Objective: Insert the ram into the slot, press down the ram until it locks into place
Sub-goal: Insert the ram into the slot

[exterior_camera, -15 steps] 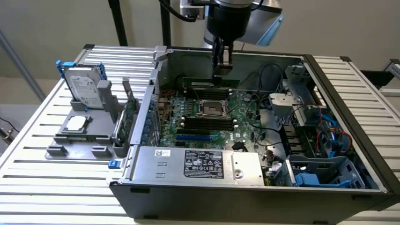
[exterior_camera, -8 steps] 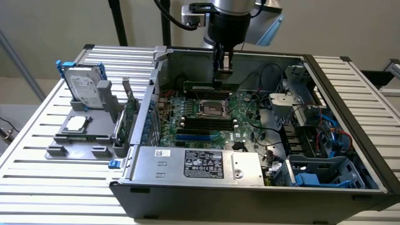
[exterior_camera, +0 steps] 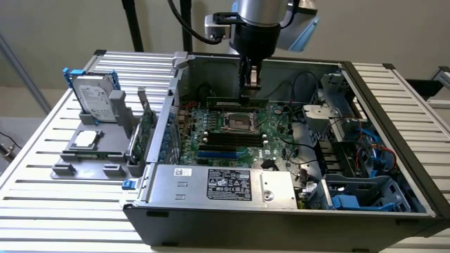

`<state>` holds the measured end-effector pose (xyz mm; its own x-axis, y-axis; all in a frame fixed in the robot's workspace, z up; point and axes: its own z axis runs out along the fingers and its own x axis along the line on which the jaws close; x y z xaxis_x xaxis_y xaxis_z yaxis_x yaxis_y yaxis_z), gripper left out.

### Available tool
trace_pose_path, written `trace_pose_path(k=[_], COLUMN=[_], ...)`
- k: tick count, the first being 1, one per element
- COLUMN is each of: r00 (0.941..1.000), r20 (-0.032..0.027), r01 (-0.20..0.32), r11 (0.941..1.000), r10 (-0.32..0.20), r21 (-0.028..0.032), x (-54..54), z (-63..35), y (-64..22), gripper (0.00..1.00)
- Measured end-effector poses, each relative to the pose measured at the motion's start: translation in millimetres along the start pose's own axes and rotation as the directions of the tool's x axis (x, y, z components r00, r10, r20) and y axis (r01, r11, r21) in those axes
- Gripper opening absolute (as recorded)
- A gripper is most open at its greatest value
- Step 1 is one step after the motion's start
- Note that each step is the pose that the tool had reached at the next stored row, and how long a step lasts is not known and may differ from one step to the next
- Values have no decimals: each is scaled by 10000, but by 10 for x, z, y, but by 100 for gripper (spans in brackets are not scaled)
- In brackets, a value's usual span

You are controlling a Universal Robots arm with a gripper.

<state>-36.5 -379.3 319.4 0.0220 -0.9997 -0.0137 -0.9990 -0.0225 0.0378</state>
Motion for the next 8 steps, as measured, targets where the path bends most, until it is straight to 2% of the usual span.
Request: trace_pose_path(k=[3,8], r00=[10000,9999], r20=[-40,-146], r01=[-9,-32], r11=[10000,10000], r10=[9,32], r21=[-1,-3], x=[1,2], z=[53,128], y=[-2,-5], gripper=[13,13])
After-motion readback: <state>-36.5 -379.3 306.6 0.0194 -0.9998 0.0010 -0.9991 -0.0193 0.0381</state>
